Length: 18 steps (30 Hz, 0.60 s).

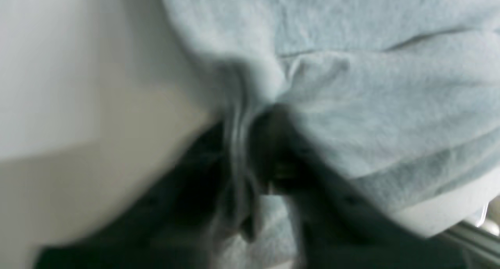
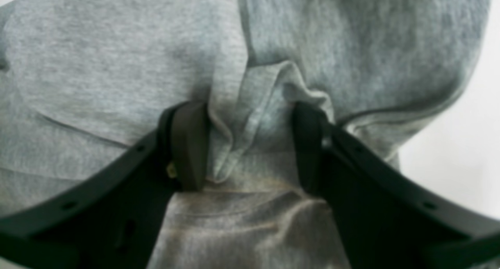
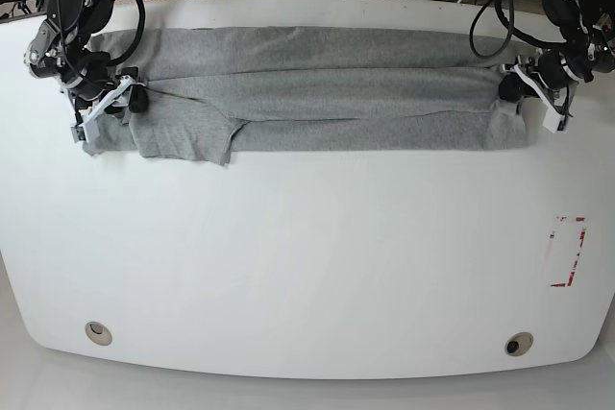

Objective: Fold the T-shirt properly
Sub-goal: 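Grasp the folded shirt end with the left gripper, then fold the shirt end with the left gripper toward the right gripper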

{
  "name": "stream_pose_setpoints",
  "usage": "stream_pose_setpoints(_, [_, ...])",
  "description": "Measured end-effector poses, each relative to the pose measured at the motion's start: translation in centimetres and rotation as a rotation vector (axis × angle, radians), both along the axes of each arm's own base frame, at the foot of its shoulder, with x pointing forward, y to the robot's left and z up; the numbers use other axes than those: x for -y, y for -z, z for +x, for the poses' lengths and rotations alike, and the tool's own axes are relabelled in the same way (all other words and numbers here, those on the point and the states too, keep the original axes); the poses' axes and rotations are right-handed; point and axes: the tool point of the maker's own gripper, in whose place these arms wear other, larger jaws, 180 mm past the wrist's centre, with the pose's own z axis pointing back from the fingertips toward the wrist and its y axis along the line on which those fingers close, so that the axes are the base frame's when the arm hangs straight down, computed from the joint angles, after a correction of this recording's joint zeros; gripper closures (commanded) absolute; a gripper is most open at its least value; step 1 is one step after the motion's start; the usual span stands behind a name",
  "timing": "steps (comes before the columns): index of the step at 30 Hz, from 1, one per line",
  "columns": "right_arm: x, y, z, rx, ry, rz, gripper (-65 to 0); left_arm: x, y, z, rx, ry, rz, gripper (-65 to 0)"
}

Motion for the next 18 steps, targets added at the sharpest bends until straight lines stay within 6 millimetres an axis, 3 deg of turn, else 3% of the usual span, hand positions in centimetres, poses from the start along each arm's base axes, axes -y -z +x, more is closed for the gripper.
stream_pose_setpoints(6, [0.0,0.0,0.0,0.0,0.0,0.0,-33.6,1.5,-0.7,-0.1,0.005,0.034,0.037,-0.6])
stream_pose_setpoints(11, [0.0,0.0,0.0,0.0,-0.001,-0.001,-33.6,2.2,-3.4,-0.2,0.038,0.096,0.137,-0.8])
stream_pose_setpoints(14, [0.0,0.0,0.0,0.0,0.0,0.0,-33.6,3.4,-5.4,0.4,0.08,0.132,0.174,-0.8])
stream_pose_setpoints(18, [0.0,0.0,0.0,0.001,0.001,0.0,-33.6,6.3,-6.6,0.7,0.092,0.218,0.199,-0.8])
